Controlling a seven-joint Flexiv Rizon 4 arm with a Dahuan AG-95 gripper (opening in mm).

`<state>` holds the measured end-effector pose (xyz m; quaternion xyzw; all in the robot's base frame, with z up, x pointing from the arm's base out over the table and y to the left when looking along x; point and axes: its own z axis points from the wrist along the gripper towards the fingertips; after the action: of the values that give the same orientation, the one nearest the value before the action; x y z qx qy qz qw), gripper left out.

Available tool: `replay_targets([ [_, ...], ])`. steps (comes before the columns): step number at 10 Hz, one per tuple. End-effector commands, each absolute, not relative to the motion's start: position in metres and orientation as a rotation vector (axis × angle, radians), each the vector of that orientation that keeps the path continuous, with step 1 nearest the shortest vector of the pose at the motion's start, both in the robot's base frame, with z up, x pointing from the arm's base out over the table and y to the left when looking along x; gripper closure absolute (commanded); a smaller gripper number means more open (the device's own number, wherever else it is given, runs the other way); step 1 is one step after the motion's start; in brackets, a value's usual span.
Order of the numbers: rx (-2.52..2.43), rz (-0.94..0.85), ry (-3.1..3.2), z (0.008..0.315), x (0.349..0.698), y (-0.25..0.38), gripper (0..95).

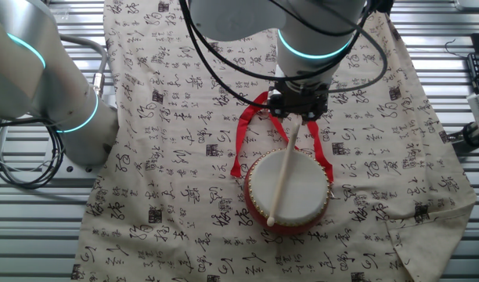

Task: Play the drum

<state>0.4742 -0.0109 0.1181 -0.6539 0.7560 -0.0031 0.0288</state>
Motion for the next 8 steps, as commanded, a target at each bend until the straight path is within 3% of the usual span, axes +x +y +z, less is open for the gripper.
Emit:
replay_targets([
  [1, -2.023, -0.027, 2.339, 0.1181, 0.4734, -0.0119, 57.0],
  [8, -2.036, -0.031, 2.334, 0.1200, 0.4735, -0.0179, 57.0],
])
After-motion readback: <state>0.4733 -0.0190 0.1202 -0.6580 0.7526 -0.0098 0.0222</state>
